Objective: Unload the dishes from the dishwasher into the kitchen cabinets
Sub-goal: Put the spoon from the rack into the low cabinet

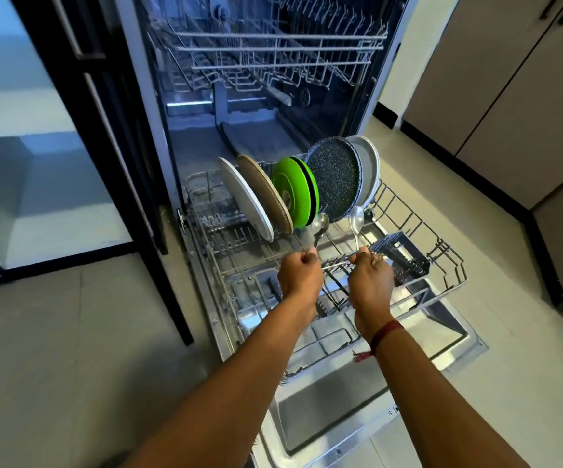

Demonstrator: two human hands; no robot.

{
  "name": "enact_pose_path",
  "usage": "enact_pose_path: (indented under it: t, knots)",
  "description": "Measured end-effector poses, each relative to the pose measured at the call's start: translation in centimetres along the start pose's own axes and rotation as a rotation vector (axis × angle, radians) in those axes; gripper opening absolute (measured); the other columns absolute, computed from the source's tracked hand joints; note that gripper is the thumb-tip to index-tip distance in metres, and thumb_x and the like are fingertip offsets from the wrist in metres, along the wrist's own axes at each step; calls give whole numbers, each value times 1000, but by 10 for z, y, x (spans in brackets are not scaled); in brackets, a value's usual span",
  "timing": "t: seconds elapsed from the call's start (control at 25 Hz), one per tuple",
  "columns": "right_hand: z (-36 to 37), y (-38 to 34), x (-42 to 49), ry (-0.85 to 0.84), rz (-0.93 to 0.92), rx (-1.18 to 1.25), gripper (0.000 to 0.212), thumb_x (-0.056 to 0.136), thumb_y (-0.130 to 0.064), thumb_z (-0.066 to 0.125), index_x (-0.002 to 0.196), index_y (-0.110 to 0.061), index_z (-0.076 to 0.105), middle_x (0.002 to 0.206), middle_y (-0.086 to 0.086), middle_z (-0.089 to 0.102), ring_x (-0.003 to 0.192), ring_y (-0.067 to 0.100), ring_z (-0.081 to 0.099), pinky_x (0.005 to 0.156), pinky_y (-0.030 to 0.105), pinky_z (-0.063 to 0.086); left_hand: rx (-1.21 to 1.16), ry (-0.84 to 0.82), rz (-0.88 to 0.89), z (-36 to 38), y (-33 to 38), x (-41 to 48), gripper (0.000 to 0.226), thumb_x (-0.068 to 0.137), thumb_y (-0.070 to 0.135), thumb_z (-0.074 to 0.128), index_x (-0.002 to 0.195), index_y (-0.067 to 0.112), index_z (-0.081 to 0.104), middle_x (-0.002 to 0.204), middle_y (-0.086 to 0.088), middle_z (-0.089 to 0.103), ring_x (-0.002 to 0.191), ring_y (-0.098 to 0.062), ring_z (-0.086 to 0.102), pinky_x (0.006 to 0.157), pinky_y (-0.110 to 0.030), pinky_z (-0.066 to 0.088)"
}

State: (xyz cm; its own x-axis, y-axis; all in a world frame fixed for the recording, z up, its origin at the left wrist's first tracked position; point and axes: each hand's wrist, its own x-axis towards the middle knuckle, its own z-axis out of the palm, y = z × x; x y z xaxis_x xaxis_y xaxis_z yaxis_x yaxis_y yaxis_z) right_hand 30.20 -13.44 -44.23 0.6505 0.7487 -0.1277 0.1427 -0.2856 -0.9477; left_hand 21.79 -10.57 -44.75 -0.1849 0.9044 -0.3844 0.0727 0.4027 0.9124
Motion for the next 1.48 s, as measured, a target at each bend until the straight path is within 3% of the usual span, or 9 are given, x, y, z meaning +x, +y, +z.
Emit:
enact_pose_path:
  t: [0.12,0.36,0.48,0.68,0.84,1.08,1.24,1.4,1.48]
  knots:
    - [8,-3,-27,-21,-12,52,41,102,-33,36,65,-17,46,60,3,41,55,17,36,54,33,29,-255,-46,-142,-21,-1,-23,26,97,27,53,75,16,64,60,-1,57,55,-18,55,64,-35,53]
    - [26,-10,-111,-83,-119,84,45,102,-35,40,61,-17,49,58,1,50,56,20,45,54,33,33,-17,250,143,-93,-22,-89,30,96,34,54,71,17,62,64,2,59,59,-13,54,56,-30,45]
    - [38,-9,-158,-170,-102,146,43,101,-37,43,68,-13,58,64,1,60,63,17,55,60,33,42,42,398,170,-131,-43,-111,32,96,37,52,76,14,61,68,1,61,67,-20,59,64,-34,46]
    - [60,-10,-229,-286,-65,162,43,99,-44,44,71,-17,63,61,2,58,62,20,55,64,37,46,-126,531,125,-200,-68,-126,32,97,35,51,68,21,53,62,-1,56,60,-22,56,63,-45,52]
    - [75,-16,-277,-387,-89,165,40,99,-39,44,74,-14,63,59,1,53,57,16,49,54,29,39,-201,597,110,-244,-73,-127,33,96,35,51,68,20,55,59,0,52,58,-20,50,59,-43,47]
    - [144,-43,-326,-505,-133,126,38,98,-41,45,77,-17,65,56,1,50,54,14,47,52,29,37,-299,630,139,-320,-42,-108,34,97,27,51,65,15,54,59,-2,51,55,-13,46,52,-27,37]
    - [215,-73,-342,-543,-131,154,34,100,-39,43,84,-18,65,58,2,50,55,13,47,52,27,38,-267,650,152,-381,-20,-62,37,97,26,53,62,16,55,56,1,51,53,-11,44,51,-26,35]
    - [295,-97,-332,-561,-124,160,32,100,-38,44,88,-18,66,65,7,55,59,17,49,55,30,41,-273,677,145,-430,10,-7,25,98,25,52,86,13,70,75,0,62,69,-13,54,62,-26,42]
    - [329,-115,-325,-576,-120,151,31,100,-37,45,89,-19,67,71,8,62,63,19,54,60,34,45,-305,671,122,-449,28,14,23,99,20,50,97,13,72,86,5,62,72,-7,55,63,-17,42]
